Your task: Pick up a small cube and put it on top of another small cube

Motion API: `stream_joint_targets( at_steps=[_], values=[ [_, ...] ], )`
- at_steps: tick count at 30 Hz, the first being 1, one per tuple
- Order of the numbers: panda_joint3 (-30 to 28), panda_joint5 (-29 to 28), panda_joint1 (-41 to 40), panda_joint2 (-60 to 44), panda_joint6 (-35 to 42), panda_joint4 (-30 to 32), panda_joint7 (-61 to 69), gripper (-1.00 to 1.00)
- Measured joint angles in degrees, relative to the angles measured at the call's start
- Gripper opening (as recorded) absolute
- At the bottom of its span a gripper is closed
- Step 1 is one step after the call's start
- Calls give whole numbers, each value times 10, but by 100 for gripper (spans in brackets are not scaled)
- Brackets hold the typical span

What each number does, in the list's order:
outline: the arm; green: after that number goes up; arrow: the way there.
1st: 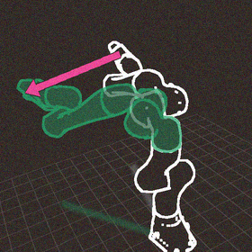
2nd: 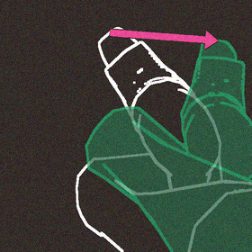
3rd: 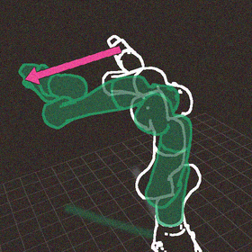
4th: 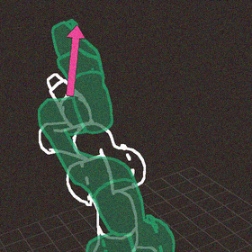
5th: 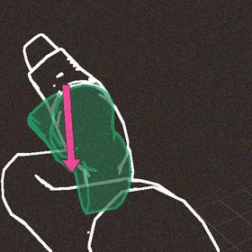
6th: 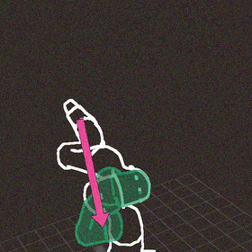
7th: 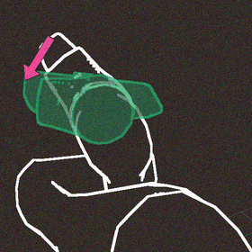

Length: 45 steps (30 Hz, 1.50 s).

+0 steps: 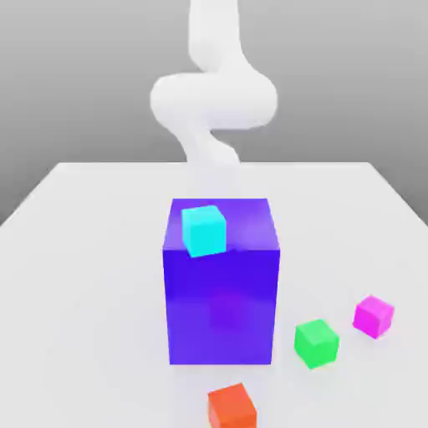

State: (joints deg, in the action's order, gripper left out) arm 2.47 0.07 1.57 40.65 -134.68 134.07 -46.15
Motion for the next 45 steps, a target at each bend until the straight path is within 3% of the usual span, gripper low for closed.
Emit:
stream_joint_targets(
  at_steps=[12,21,25,28,29,36,42,45],
  values=[
    [128,-17,80,-251,-143,111,-29,0],
    [200,-74,167,-441,-247,193,-82,0],
    [163,-145,208,-527,-302,195,-138,0],
    [96,-201,264,-589,-349,181,-181,0],
    [79,-212,278,-603,-360,178,-190,-100],
    [78,-214,279,-604,-361,178,-191,-100],
    [165,-94,218,-492,-279,205,-100,-100],
    [162,-85,202,-466,-258,211,-65,-100]
  ],
)
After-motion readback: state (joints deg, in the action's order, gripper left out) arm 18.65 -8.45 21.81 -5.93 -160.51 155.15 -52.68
